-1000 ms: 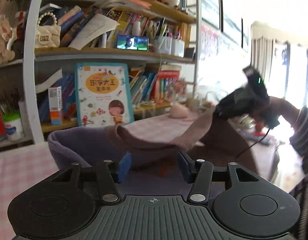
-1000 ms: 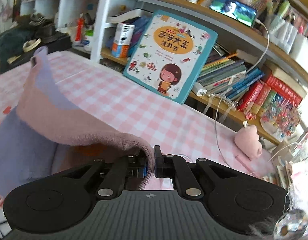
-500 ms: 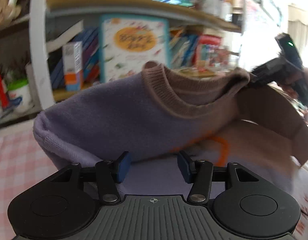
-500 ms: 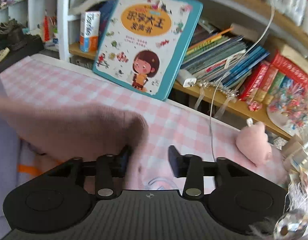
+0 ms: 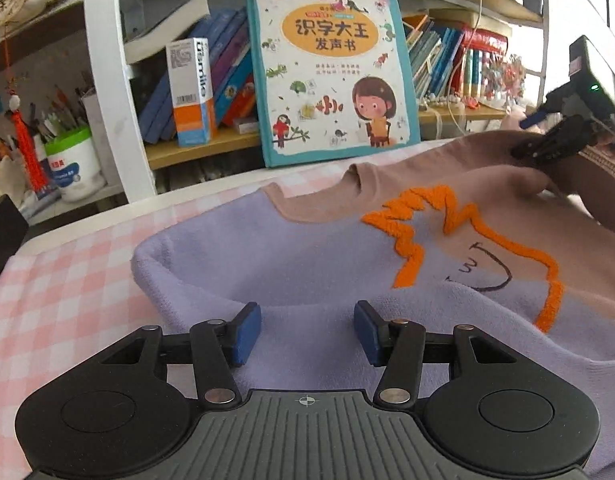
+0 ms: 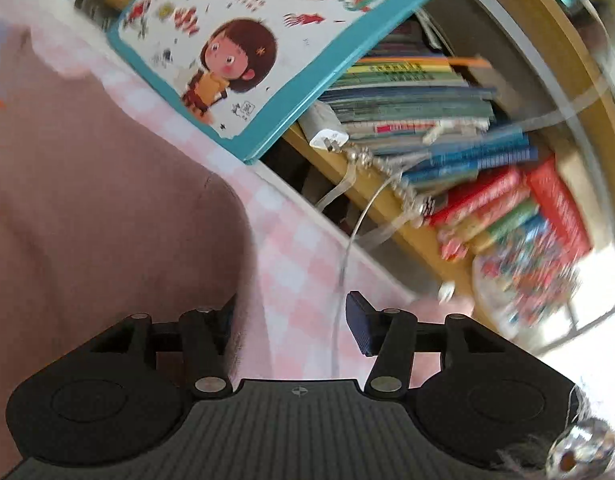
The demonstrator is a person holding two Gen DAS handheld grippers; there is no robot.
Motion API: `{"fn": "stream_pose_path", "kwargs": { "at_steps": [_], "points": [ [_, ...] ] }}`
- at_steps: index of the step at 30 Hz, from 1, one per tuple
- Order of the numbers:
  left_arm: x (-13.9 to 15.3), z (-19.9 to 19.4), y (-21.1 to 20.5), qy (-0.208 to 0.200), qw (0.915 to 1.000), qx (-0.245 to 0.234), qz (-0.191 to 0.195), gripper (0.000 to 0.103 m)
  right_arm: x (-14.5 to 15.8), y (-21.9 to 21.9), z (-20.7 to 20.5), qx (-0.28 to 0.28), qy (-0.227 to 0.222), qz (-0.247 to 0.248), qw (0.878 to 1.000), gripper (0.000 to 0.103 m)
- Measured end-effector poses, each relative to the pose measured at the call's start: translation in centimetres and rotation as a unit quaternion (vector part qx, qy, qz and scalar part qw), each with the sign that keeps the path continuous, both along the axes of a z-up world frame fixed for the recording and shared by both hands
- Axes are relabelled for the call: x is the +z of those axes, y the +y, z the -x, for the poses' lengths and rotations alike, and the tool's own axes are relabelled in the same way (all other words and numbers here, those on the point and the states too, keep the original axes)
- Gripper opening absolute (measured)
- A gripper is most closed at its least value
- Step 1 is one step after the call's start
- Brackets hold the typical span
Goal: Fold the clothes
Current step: 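Lay the sweater flat on the table, front face up, with both tools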
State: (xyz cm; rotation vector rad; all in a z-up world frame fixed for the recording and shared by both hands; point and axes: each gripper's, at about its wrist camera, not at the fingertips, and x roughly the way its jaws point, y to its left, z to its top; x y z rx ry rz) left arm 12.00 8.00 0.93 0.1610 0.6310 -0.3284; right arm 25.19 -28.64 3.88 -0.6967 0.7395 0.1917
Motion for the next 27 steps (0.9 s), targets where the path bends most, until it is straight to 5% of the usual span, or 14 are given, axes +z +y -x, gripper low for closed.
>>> {"fn": "stream_pose_path", "kwargs": {
  "at_steps": [4, 11, 12, 13, 14, 22, 27],
  "points": [
    [0.3, 1.2, -0.4, -0.004, 0.9999, -0.014, -0.006, 0.052, 1.4, -2.1, 3.5, -0.010, 0.042, -0.063, 0.997, 0.048],
    [0.5, 4.3, -2.4, -0.013, 0.9974, -0.069, -0.013, 0.053, 2.7, -6.0, 11.9, -0.061, 0.024, -0.087, 0.994, 0.047],
    [0.4, 4.6, -2.7, -0.015, 0.9969, -0.075, -0.015, 0.053, 2.7, -6.3, 12.7, -0.068, 0.016, -0.082, 0.994, 0.045],
    [0.4, 4.8, -3.0, -0.014, 0.9966, -0.080, -0.015, 0.053, 2.7, -6.6, 13.6, -0.074, 0.008, -0.077, 0.994, 0.027],
    [0.3, 4.7, -3.2, -0.012, 0.9964, -0.083, -0.016, 0.053, 2.4, -6.7, 13.7, -0.077, 0.004, -0.069, 0.995, 0.005],
    [-0.3, 4.7, -4.3, 0.002, 0.9952, -0.095, -0.022, 0.053, 4.2, -10.7, 12.8, -0.155, -0.081, -0.108, 0.979, 0.004],
    [-0.5, 5.1, -4.7, 0.003, 0.9936, -0.109, -0.029, 0.057, 4.8, -14.8, 9.9, -0.217, -0.078, -0.129, 0.964, 0.004]
  ]
}}
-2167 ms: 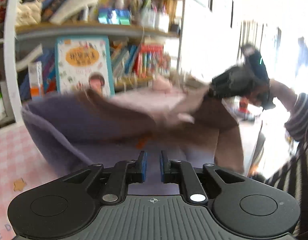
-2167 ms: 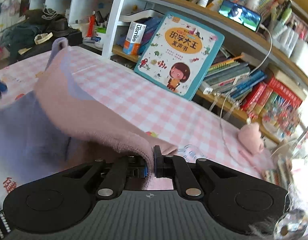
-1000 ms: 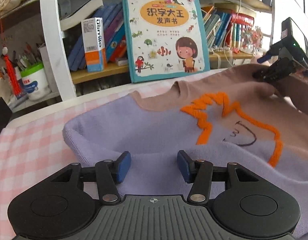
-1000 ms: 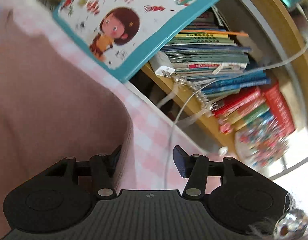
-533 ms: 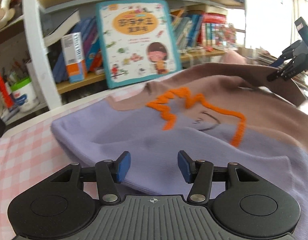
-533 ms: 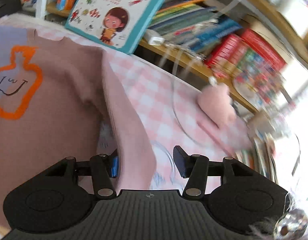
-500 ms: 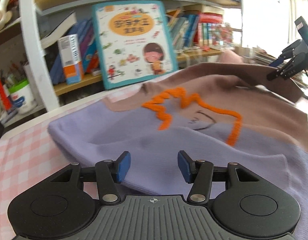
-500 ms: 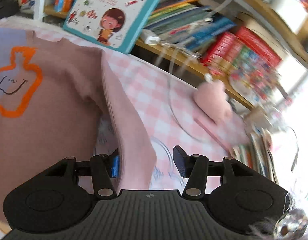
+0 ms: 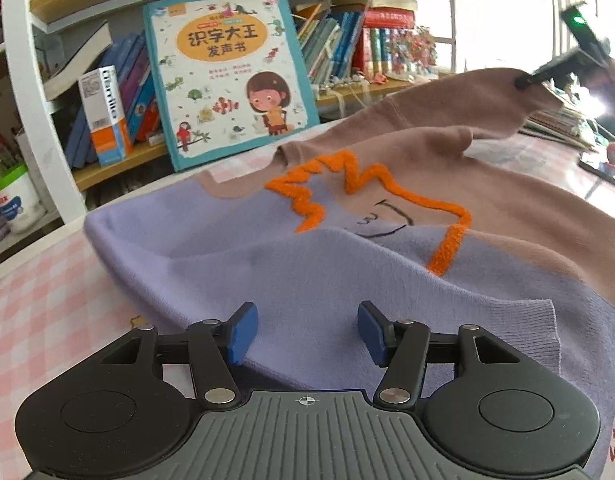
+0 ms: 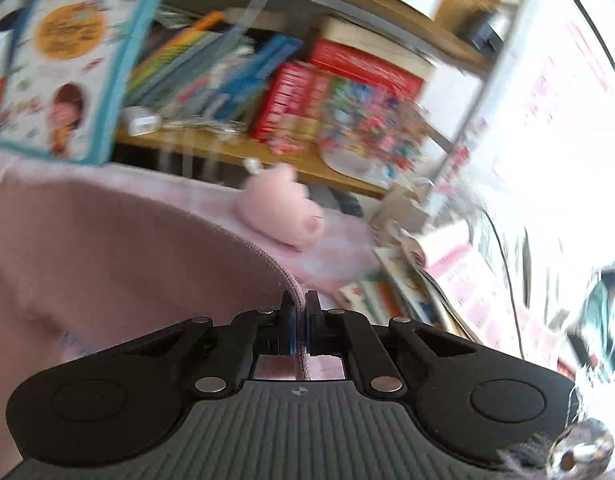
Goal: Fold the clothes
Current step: 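Lay the sweater flat on the table, front face up, with both tools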
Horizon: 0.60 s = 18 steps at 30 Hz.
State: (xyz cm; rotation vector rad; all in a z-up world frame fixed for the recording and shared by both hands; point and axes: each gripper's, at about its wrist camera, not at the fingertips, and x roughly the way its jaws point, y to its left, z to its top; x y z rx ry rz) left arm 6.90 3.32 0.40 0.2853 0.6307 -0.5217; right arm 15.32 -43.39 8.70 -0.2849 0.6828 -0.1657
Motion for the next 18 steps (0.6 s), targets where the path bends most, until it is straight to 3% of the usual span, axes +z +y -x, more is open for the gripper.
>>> {"fn": "stream_pose_path", "kwargs": {
  "at_steps": [4, 5, 7, 8, 11, 13, 16, 18],
  "points": [
    [-0.2, 0.0, -0.6, -0.001, 1.0000, -0.005, -0.007, 0.058, -1.0, -2.1, -2.5, -0.037, 0.018, -0.006, 0.999, 0.008],
    [-0.2, 0.0, -0.8, -0.002, 1.0000, -0.004, -0.008, 0.058, -1.4, -2.4, -3.0, -0.044, 0.021, -0.001, 0.999, 0.021],
    [-0.2, 0.1, -1.0, -0.005, 0.9999, -0.004, -0.013, 0.058, -2.0, -2.5, -3.7, -0.078, -0.004, 0.040, 0.996, 0.037],
    [-0.1, 0.2, -1.0, -0.007, 0.9998, -0.005, -0.017, 0.058, -2.0, -2.5, -3.8, -0.092, -0.020, 0.059, 0.994, 0.038],
    [0.2, 0.6, -1.0, -0.014, 0.9996, -0.008, -0.022, 0.059, -1.4, -2.9, -2.8, -0.106, -0.059, 0.036, 0.992, 0.038],
    [0.4, 0.7, -0.9, -0.017, 0.9997, -0.006, -0.019, 0.059, -0.9, -2.2, -1.2, -0.088, -0.070, 0.000, 0.994, 0.040],
    [0.9, 0.9, -1.1, -0.018, 0.9998, -0.004, -0.004, 0.059, -1.3, 0.5, 1.3, -0.004, -0.035, -0.070, 0.997, 0.046],
    [1.2, 1.4, -1.6, -0.022, 0.9996, -0.015, 0.008, 0.059, -2.1, 2.6, 2.8, 0.050, -0.006, -0.122, 0.991, 0.046]
  ]
}}
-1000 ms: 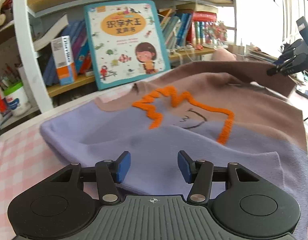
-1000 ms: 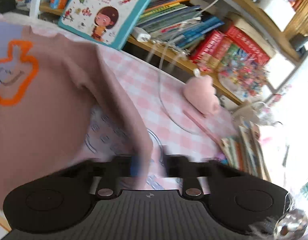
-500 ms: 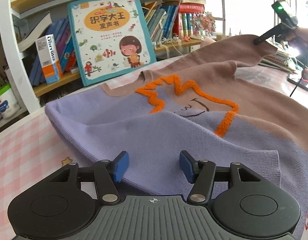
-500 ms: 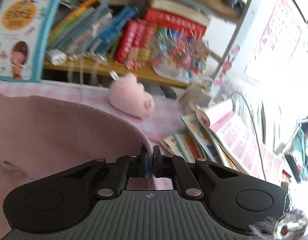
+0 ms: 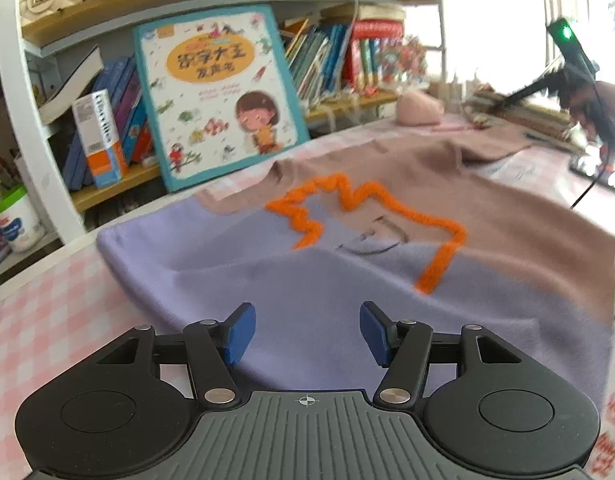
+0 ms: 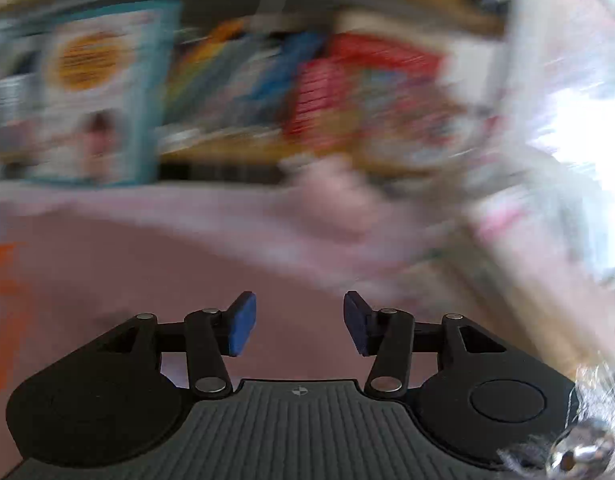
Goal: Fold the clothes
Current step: 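Lay the sweater flat on the table, front face up, with both tools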
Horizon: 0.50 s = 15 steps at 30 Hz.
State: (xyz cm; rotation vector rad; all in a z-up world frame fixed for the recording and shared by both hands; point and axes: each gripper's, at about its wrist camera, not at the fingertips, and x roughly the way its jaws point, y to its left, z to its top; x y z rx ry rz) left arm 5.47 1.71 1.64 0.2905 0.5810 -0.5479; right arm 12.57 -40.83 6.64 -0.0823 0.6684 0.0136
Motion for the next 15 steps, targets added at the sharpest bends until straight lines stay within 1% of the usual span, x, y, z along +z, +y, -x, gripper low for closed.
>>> {"fn": "stream_pose_path", "kwargs": {
  "at_steps": [2, 3, 4, 5, 6, 8, 10, 12, 13, 15],
  "points": [
    [0.4, 0.7, -0.8, -0.003, 0.9998, -0.017, 0.008, 0.060, -1.0, 2.0, 1.4, 0.046, 0.023, -0.042, 0.998, 0.046],
    [0.6, 1.0, -1.3, -0.005, 0.9996, -0.026, 0.011, 0.061, -1.6, 2.9, 2.0, 0.060, 0.031, -0.051, 0.996, 0.046],
    [0.6, 1.4, -1.8, -0.005, 0.9992, -0.038, 0.011, 0.066, -2.2, 3.9, 2.7, 0.075, 0.041, -0.058, 0.995, 0.046],
    [0.6, 1.9, -2.3, -0.005, 0.9987, -0.051, 0.008, 0.068, -2.7, 4.6, 3.2, 0.083, 0.047, -0.056, 0.994, 0.046],
    [0.6, 2.4, -2.8, -0.005, 0.9979, -0.064, 0.005, 0.069, -3.2, 5.3, 3.7, 0.091, 0.053, -0.054, 0.993, 0.046],
    [0.3, 3.3, -3.8, -0.001, 0.9962, -0.087, -0.006, 0.069, -4.0, 6.1, 4.5, 0.095, 0.060, -0.042, 0.993, 0.046],
    [-0.2, 4.2, -4.7, 0.003, 0.9944, -0.104, -0.017, 0.069, -4.3, 6.4, 5.1, 0.088, 0.068, -0.035, 0.993, 0.046],
    [-0.5, 5.2, -5.3, 0.006, 0.9923, -0.121, -0.025, 0.069, -4.8, 5.9, 5.8, 0.077, 0.075, -0.050, 0.993, 0.045],
    [-0.7, 5.6, -5.5, 0.004, 0.9911, -0.130, -0.028, 0.069, -5.0, 5.5, 6.1, 0.071, 0.081, -0.063, 0.992, 0.044],
    [-0.8, 6.4, -5.6, -0.001, 0.9892, -0.144, -0.028, 0.069, -5.2, 4.8, 6.6, 0.073, 0.089, -0.093, 0.989, 0.031]
  ]
}}
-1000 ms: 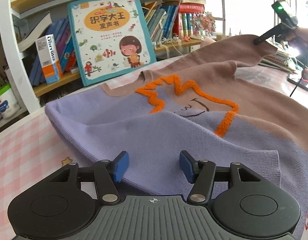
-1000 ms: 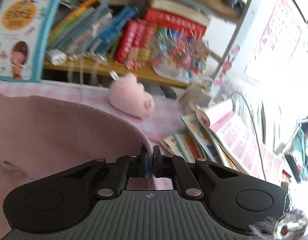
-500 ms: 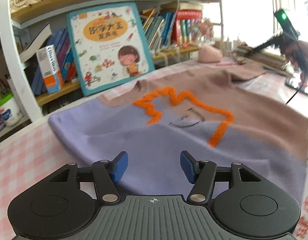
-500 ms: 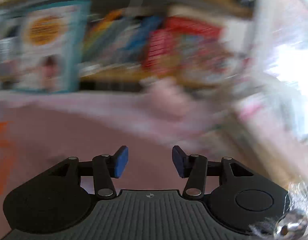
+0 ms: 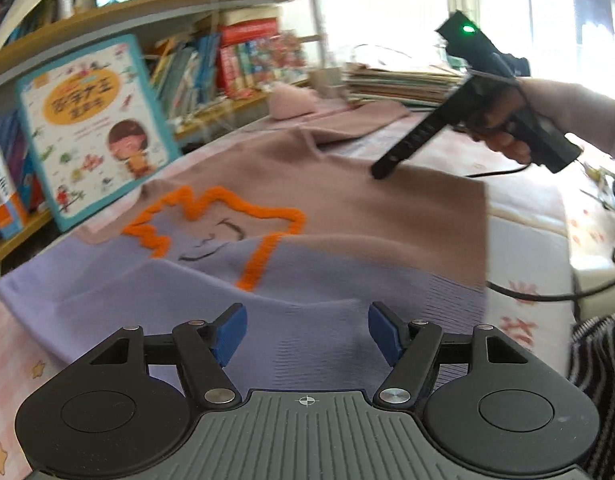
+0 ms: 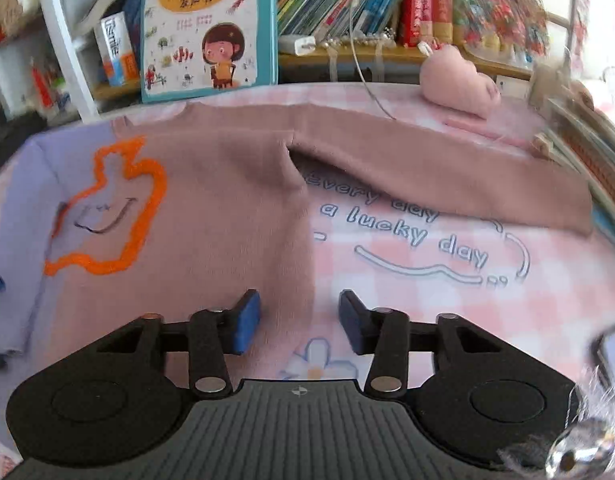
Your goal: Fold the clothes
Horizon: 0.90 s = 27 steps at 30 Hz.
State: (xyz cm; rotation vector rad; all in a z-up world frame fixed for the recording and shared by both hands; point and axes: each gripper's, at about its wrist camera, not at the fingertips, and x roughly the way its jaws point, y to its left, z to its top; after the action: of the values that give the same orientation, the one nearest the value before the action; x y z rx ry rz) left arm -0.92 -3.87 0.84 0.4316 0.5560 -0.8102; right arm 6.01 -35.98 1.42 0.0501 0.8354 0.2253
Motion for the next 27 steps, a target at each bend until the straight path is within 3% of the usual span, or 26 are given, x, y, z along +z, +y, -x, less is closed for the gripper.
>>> {"fn": "stream_pose_path", "kwargs": {
  "at_steps": [1, 3, 8, 12, 15, 17, 19, 20, 24, 27],
  "points": [
    [0.0, 0.3, 0.0, 0.000, 1.0000, -0.002, 0.002, 0.069, 0.0, -0.1, 0.3, 0.005, 0.002, -0.011, 1.000, 0.016],
    [-0.1, 0.8, 0.0, -0.003, 1.0000, 0.001, -0.003, 0.069, 0.2, 0.2, 1.1, 0.014, 0.015, -0.035, 0.999, 0.011],
    [-0.4, 1.7, 0.2, -0.034, 0.9978, 0.018, -0.054, 0.068, 0.7, 1.9, 3.5, 0.038, 0.007, -0.023, 0.999, 0.010],
    [-0.6, 2.3, 1.3, -0.032, 0.9973, 0.031, -0.059, 0.066, 0.6, 1.8, 4.2, 0.027, -0.001, -0.017, 0.999, 0.011],
    [-0.6, 1.9, 1.9, -0.028, 0.9967, 0.062, -0.046, 0.044, 0.2, 2.0, 4.2, 0.022, -0.001, -0.013, 1.000, 0.014],
    [-0.7, 1.6, 2.3, -0.019, 0.9962, 0.080, -0.030, 0.018, 0.1, 2.3, 4.4, 0.022, -0.008, -0.003, 1.000, 0.015],
    [-0.5, 1.2, 3.1, -0.015, 0.9947, 0.101, -0.010, 0.008, 0.1, 2.6, 4.5, 0.023, -0.013, 0.006, 1.000, 0.016],
    [-0.2, 0.9, 4.0, -0.010, 0.9934, 0.114, 0.006, 0.008, 0.1, 2.7, 4.6, 0.024, -0.015, 0.010, 1.000, 0.016],
    [2.3, -0.9, 10.0, -0.006, 0.9772, 0.196, 0.081, 0.008, 0.0, 2.5, 4.7, 0.023, -0.018, 0.011, 1.000, 0.017],
    [4.7, -2.2, 15.7, -0.062, 0.9471, 0.303, 0.085, 0.008, -0.1, 2.3, 4.6, 0.020, -0.017, 0.000, 1.000, 0.018]
  ]
}}
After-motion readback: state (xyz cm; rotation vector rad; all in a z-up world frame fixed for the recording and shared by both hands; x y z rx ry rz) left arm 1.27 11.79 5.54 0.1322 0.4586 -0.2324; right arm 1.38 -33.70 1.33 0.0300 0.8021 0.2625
